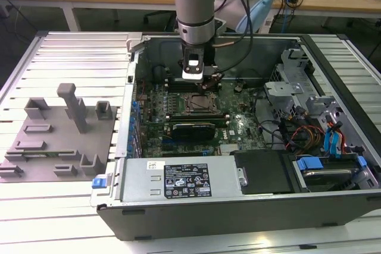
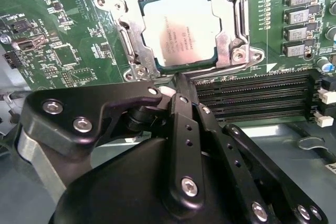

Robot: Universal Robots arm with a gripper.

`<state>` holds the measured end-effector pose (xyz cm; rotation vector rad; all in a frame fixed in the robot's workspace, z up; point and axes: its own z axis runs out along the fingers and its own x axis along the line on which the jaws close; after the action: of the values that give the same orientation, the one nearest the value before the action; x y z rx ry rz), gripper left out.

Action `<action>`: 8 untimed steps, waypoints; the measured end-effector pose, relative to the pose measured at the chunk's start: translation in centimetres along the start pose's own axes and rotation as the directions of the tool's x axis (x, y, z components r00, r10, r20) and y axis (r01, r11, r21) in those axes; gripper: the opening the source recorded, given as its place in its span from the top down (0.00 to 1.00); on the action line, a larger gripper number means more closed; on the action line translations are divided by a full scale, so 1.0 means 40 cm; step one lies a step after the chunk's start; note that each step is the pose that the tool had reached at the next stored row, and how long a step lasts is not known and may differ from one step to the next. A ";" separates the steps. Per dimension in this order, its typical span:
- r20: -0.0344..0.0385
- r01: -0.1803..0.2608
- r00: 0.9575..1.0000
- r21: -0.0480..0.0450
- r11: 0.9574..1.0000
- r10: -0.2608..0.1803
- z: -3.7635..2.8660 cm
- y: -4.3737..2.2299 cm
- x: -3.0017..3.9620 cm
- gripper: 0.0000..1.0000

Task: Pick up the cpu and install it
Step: 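Install the first cpu locking lever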

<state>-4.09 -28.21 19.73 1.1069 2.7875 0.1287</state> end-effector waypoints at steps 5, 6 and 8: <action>-0.002 -0.003 1.000 0.002 1.000 0.003 0.000 0.006 -0.007 0.89; -0.002 -0.004 1.000 0.003 1.000 0.004 0.000 0.008 -0.010 0.89; -0.003 -0.005 1.000 0.004 1.000 0.005 0.000 0.010 -0.013 0.89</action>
<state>-3.43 -28.27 19.82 1.1156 2.7884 0.1255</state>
